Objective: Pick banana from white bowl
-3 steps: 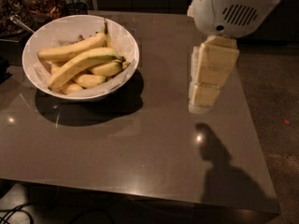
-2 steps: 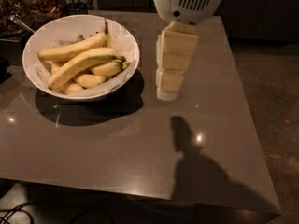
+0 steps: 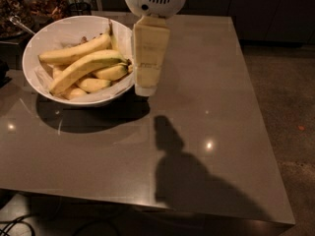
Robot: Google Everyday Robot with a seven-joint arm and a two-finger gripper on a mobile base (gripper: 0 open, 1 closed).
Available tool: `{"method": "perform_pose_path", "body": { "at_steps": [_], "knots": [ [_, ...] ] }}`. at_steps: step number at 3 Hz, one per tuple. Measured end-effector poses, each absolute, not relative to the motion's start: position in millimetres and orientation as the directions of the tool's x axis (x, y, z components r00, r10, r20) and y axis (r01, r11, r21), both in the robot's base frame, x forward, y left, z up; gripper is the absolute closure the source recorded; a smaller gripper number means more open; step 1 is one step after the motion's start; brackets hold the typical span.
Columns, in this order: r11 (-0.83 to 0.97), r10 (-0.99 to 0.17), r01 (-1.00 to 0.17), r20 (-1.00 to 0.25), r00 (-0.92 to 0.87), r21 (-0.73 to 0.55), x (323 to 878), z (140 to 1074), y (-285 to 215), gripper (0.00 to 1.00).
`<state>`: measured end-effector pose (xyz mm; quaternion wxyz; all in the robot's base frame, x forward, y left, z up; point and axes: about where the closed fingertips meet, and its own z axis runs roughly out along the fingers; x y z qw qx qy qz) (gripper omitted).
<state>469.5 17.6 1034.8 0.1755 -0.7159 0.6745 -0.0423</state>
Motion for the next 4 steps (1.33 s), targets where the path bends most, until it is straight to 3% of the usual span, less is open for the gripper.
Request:
{"method": "perform_pose_path", "body": {
  "at_steps": [3,4],
  "knots": [
    [-0.007,-0.966,-0.973,-0.249,0.066,-0.232,523.4,1025.2,79.6,0.00],
    [-0.016,-0.965,-0.979,-0.252,0.069,-0.206,537.2,1013.8,98.1,0.09]
  ]
}}
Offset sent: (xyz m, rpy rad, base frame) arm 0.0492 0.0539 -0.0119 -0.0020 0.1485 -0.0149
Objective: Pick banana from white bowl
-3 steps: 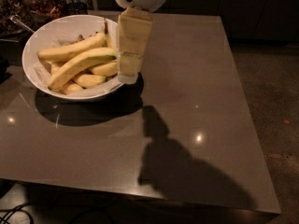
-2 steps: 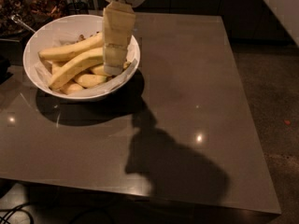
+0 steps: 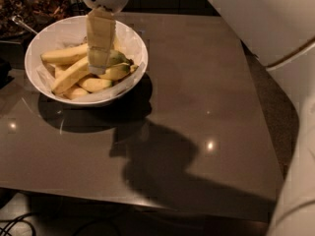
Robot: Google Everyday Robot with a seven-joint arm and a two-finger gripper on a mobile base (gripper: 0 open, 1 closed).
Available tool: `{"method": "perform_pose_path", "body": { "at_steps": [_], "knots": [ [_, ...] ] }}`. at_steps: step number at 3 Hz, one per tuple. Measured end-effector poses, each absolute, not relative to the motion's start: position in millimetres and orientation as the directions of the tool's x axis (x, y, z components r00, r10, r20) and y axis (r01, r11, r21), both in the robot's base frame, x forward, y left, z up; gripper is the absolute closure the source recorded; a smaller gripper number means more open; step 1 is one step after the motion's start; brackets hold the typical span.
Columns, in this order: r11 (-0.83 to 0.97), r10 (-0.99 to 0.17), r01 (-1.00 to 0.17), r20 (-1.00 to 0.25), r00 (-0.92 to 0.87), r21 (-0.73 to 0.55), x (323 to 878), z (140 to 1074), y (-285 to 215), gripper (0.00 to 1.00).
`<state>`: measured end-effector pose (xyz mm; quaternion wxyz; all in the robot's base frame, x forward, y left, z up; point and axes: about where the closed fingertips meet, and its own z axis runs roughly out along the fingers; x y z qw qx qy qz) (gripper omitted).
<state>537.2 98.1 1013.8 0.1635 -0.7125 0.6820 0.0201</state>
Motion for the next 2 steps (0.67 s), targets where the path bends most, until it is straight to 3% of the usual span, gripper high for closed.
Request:
{"method": "perform_pose_path", "body": {
  "at_steps": [1,2],
  "knots": [
    [-0.022,-0.965,-0.982,-0.255,0.070,-0.186,548.6,1004.8,112.6,0.19],
    [-0.019,-0.965,-0.985,-0.255,0.063,-0.169,556.7,997.3,121.3,0.23]
  ]
}}
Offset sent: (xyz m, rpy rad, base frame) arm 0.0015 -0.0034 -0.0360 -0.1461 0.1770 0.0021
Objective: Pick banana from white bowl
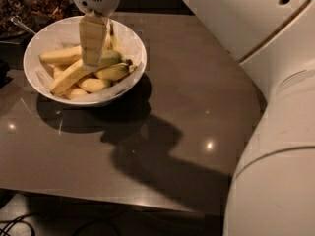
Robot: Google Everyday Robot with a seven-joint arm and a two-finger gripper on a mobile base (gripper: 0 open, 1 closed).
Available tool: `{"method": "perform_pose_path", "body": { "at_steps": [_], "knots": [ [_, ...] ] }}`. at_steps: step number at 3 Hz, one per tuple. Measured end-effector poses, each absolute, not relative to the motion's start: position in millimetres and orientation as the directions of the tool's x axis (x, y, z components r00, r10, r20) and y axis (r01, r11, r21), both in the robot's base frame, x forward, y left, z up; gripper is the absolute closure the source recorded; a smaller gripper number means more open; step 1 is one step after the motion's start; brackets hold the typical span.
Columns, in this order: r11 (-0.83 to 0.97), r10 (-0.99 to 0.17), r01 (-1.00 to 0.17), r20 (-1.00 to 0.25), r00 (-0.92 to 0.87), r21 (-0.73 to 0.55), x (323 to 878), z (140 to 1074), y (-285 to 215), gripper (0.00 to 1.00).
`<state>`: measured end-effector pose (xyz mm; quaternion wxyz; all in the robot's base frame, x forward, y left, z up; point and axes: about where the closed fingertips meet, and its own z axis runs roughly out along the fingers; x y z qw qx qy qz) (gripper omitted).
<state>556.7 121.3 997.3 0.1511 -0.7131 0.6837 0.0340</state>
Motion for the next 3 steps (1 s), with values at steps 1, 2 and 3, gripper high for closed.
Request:
{"method": "perform_pose_path", "body": {
  "at_steps": [1,2,3],
  "knots": [
    [-0.009,-0.966,-0.988,-0.253,0.048,-0.151,566.3,988.7,129.4,0.29],
    [0.013,-0.968,-0.992,-0.248,0.019,-0.129,576.1,978.4,136.6,0.30],
    [0.040,-0.970,-0.994,-0.242,-0.014,-0.105,584.9,967.9,140.2,0.33]
  ]
}}
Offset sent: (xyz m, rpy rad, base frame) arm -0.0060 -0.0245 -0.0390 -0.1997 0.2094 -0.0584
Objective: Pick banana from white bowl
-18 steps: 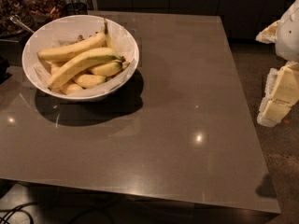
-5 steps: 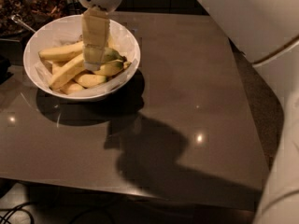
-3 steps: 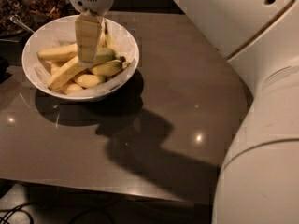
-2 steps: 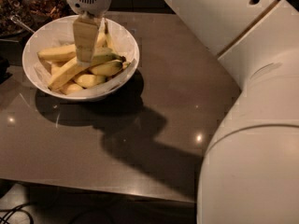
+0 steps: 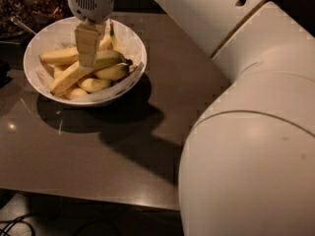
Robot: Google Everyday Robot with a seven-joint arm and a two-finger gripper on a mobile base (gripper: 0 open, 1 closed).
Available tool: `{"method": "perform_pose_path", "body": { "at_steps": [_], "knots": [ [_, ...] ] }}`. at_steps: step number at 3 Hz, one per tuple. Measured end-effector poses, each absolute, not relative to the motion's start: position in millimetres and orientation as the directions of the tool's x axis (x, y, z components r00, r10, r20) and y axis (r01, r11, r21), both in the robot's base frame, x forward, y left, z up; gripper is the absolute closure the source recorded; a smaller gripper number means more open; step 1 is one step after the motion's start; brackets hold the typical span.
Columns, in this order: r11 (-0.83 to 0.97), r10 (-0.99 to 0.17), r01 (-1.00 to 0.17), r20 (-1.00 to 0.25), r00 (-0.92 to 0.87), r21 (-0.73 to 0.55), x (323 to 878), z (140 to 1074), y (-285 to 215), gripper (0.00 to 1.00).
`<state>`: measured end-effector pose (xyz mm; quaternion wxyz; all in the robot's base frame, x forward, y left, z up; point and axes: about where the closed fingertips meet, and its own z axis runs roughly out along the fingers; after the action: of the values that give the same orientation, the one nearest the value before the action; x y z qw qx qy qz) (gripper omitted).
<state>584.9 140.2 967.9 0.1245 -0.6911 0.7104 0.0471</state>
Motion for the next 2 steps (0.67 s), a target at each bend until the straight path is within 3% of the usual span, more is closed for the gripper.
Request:
{"method": "perform_pose_path", "body": {
  "at_steps": [1,2],
  "knots": [
    [0.071,-0.970,-0.996,-0.237,-0.057,-0.051,587.3,950.9,135.2,0.42],
    [0.092,-0.970,-0.996,-0.228,-0.089,-0.006,586.4,936.7,128.4,0.44]
  ]
}}
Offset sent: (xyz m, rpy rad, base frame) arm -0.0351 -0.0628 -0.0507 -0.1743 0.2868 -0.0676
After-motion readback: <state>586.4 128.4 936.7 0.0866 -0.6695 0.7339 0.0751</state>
